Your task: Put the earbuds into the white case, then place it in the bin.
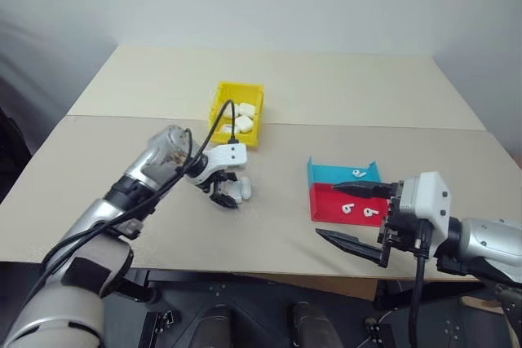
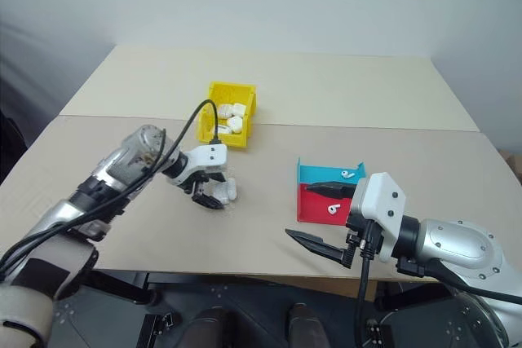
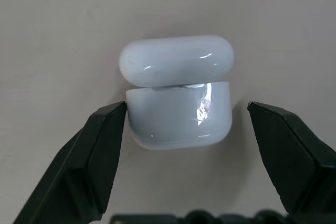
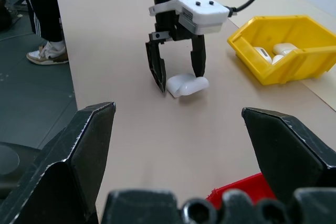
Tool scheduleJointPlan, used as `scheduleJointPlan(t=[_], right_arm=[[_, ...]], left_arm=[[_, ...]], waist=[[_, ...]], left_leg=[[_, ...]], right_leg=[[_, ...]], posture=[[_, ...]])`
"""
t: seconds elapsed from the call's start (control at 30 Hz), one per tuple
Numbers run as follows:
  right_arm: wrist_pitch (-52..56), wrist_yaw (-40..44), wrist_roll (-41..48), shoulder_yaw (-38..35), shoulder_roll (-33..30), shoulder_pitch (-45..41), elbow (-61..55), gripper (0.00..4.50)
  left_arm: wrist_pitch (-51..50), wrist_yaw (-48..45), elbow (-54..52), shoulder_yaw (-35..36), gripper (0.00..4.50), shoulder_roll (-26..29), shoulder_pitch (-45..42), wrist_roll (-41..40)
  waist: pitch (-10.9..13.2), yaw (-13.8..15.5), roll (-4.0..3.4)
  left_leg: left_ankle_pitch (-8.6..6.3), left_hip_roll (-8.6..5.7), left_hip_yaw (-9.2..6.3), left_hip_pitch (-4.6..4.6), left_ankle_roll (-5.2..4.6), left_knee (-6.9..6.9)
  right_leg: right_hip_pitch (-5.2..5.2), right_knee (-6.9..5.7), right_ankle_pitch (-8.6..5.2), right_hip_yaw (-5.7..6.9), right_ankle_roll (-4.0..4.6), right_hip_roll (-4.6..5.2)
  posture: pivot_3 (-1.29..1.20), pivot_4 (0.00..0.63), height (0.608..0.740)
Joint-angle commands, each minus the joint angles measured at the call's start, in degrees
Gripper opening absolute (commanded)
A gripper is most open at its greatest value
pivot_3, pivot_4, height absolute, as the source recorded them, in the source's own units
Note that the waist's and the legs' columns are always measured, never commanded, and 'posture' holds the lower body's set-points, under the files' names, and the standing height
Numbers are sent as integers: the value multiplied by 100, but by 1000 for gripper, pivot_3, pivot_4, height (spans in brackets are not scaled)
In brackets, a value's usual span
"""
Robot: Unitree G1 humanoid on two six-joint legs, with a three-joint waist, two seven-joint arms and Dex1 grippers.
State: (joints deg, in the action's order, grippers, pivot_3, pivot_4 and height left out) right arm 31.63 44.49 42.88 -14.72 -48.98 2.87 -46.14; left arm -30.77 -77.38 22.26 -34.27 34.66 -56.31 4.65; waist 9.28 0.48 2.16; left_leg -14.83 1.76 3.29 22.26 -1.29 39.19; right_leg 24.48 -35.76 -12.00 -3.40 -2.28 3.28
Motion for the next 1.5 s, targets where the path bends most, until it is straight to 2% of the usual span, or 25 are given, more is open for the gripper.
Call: scheduleJointPlan(t=[0.03,0.47,0.8,0.83,0.87,0.93,0.97,1.07,1.13,1.23,1.33,1.4,1.5], right_arm=[[-134,-74,-2,-133,33,-38,-191,4500],[-176,-150,-48,-69,84,-27,-225,4500],[-191,-116,-116,-36,154,-16,-238,4500],[-193,-112,-122,-31,152,-21,-234,4500],[-190,-116,-127,-22,152,-40,-228,4500],[-184,-119,-128,-14,147,-70,-218,4500],[-182,-112,-123,-25,140,-70,-219,4500],[-181,-92,-118,-51,124,-54,-224,4500],[-182,-78,-117,-62,117,-48,-225,4500],[-181,-72,-95,-115,127,-1,-236,4500],[-203,-46,-78,-183,139,63,-217,4500],[-228,-24,-78,-227,144,85,-166,4500],[-240,6,-27,-245,147,-40,7,4500]], left_arm=[[-257,-85,251,-156,4023,-185,-318,308],[49,-589,211,-319,4023,-88,-361,816],[113,-560,85,-269,4023,-8,-205,1072],[66,-506,102,-265,3641,-42,-194,1097],[51,-467,105,-265,3504,-67,-172,1114],[-14,-424,85,-231,2939,-99,-134,1108],[-43,-424,47,-211,2797,-101,-113,1094],[-118,-404,-88,-80,2793,-98,-22,1019],[68,-283,-248,181,2793,-34,150,876],[416,0,-630,931,2793,107,553,425],[401,97,-1127,1998,2793,152,953,-452],[-48,256,-1656,2605,2793,103,1200,-1008],[-152,646,-2691,3498,2793,-157,1866,-1888]], waist=[[0,0,0],[0,-125,0],[0,-129,0],[0,-126,-1],[0,-123,-1],[-1,-123,-1],[-1,-123,-1],[-1,-124,-1],[-1,-125,-2],[-2,-127,-3],[-2,-121,-3],[-1,-120,-3],[-3,-120,-5]], left_leg=[[0,0,-1,0,0,0],[-3,3,-5,-5,-5,0],[-3,3,-7,-5,-5,0],[-3,3,-6,-5,-5,0],[-3,3,-7,-5,-5,0],[-3,2,-6,-7,-5,0],[-3,2,-6,-8,-5,0],[-3,3,-6,-13,-5,0],[-3,3,-6,-14,-5,0],[-3,5,-7,-15,-5,0],[-3,8,-11,-7,-5,1],[-3,8,-14,2,-5,4],[-3,7,-17,1,-5,6]], right_leg=[[0,-1,0,0,1,0],[-1,-8,-1,-2,1,-3],[0,-9,0,-2,2,-3],[0,-9,0,-2,2,-3],[-1,-9,0,-2,1,-3],[-3,-10,0,-3,0,-2],[-4,-10,0,-3,0,-2],[-7,-11,-1,-3,0,-3],[-8,-11,-1,-3,0,-2],[-7,-11,0,-5,2,-2],[1,-13,7,-4,11,-2],[8,-14,9,-2,14,0],[6,-15,8,-2,12,4]], posture=[[0,150,740],[0,150,740],[0,150,740],[0,150,740],[0,150,740],[0,150,740],[0,150,740],[0,150,740],[0,150,740],[0,150,740],[0,150,740],[0,150,740],[0,150,740]])
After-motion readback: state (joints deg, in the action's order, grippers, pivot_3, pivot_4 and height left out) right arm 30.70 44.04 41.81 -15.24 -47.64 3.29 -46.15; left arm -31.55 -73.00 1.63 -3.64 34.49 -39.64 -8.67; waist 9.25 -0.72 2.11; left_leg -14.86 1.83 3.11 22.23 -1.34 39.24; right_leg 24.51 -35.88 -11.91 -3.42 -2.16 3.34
